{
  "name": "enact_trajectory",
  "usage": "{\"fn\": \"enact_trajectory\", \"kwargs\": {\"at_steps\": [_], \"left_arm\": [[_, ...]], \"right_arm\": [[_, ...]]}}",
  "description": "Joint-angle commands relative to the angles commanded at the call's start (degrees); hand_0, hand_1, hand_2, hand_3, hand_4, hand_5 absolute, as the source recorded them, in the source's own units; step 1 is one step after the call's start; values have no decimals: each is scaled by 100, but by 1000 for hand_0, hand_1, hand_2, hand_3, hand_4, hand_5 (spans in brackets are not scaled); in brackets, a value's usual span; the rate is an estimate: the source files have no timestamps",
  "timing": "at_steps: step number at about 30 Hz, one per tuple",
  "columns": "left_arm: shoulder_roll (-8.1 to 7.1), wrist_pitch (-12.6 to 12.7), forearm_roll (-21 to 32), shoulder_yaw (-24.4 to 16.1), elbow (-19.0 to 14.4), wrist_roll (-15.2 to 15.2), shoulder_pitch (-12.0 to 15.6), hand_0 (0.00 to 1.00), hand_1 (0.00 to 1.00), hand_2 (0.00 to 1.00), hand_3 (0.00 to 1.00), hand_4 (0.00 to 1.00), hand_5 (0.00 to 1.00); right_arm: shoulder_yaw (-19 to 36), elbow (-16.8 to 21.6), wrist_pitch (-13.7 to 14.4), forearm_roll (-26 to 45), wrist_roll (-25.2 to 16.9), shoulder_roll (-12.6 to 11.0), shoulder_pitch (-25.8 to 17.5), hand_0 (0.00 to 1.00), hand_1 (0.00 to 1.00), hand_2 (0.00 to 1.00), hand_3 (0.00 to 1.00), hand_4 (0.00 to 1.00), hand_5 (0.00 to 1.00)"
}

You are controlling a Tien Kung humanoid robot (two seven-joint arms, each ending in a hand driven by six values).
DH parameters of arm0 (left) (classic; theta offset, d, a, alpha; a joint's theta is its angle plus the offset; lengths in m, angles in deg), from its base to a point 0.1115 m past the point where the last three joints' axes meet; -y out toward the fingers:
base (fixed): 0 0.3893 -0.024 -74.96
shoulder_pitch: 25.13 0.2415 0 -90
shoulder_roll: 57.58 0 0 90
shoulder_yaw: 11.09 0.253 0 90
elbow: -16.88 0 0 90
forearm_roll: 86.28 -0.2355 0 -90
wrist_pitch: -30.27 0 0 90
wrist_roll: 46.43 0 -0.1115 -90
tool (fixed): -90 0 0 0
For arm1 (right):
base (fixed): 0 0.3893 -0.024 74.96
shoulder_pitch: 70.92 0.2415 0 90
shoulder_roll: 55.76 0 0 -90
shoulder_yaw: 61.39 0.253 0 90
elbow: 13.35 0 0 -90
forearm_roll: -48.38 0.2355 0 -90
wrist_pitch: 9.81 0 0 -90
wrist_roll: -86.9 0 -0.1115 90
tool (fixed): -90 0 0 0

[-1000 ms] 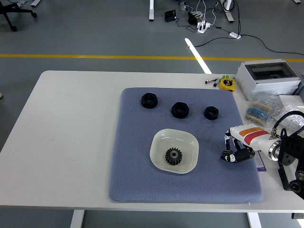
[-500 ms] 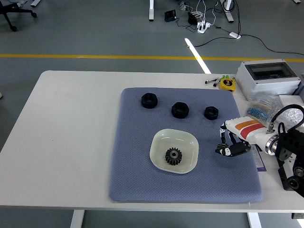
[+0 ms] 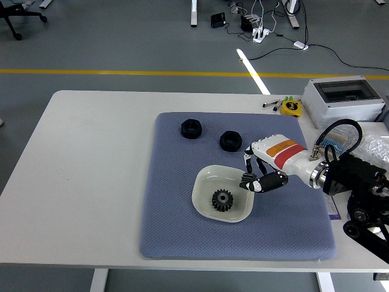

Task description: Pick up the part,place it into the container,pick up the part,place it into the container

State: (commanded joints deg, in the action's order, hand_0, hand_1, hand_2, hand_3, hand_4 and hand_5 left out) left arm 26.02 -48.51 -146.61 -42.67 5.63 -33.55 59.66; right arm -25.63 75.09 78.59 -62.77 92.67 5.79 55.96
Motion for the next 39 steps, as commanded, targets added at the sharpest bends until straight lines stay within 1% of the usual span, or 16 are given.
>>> {"fn": "enact_trajectory", "kwargs": {"at_steps": [3, 7, 8, 11, 13, 14, 19, 20, 25, 26, 29, 35, 39], "left_arm": [[-3, -2, -11, -7, 0, 2, 8, 664, 531, 554, 562, 629, 607], [-5, -16, -64, -33, -2, 16, 20, 664, 531, 554, 562, 629, 607], [-7, -17, -61, -29, -2, 16, 22, 664, 531, 551, 563, 630, 606], [-12, -13, -59, -34, -1, 14, 30, 664, 531, 551, 563, 630, 606], [-13, -15, -74, -41, 0, 18, 29, 664, 531, 551, 563, 630, 606], [-13, -15, -73, -38, 0, 18, 28, 663, 528, 549, 562, 631, 606], [-15, -10, -67, -41, -2, 19, 37, 663, 528, 549, 562, 631, 606], [-15, -13, -80, -48, -3, 23, 38, 663, 527, 548, 563, 633, 609], [-14, -32, -147, -82, -4, 43, 41, 663, 527, 548, 563, 633, 609], [-14, -32, -148, -82, -4, 44, 42, 663, 529, 549, 563, 634, 611], [-13, -27, -146, -80, -4, 46, 42, 663, 529, 549, 563, 634, 611], [-12, -24, -149, -79, -4, 48, 39, 663, 529, 550, 562, 635, 613], [-9, -25, -152, -86, -4, 52, 45, 663, 532, 552, 563, 636, 613]], "right_arm": [[-165, -72, 85, 94, -25, 192, 167, 2, 87, 210, 318, 826, 373], [-377, -471, 436, 303, -67, 569, 351, 2, 87, 210, 318, 826, 373], [-418, -540, 487, 345, -78, 630, 369, 2, 113, 235, 375, 853, 352], [-580, -700, 572, 468, -110, 778, 416, 2, 113, 235, 375, 853, 352], [-678, -772, 576, 497, -112, 843, 436, 2, 113, 235, 375, 853, 352], [-726, -792, 568, 501, -108, 863, 441, 2, 149, 288, 466, 876, 323], [-944, -912, 594, 505, -87, 926, 475, 2, 149, 288, 466, 876, 323], [-971, -938, 596, 501, -81, 935, 487, 38, 256, 446, 527, 818, 372], [-1052, -1063, 525, 501, -51, 964, 523, 38, 256, 446, 527, 818, 372], [-1052, -1066, 508, 499, -47, 958, 519, 61, 279, 484, 544, 828, 360], [-1029, -1067, 490, 497, -42, 933, 499, 61, 279, 484, 544, 828, 360], [-900, -1034, 530, 502, -53, 895, 464, 64, 281, 494, 541, 820, 362], [-761, -951, 630, 469, -54, 845, 411, 68, 284, 501, 539, 808, 367]]}}
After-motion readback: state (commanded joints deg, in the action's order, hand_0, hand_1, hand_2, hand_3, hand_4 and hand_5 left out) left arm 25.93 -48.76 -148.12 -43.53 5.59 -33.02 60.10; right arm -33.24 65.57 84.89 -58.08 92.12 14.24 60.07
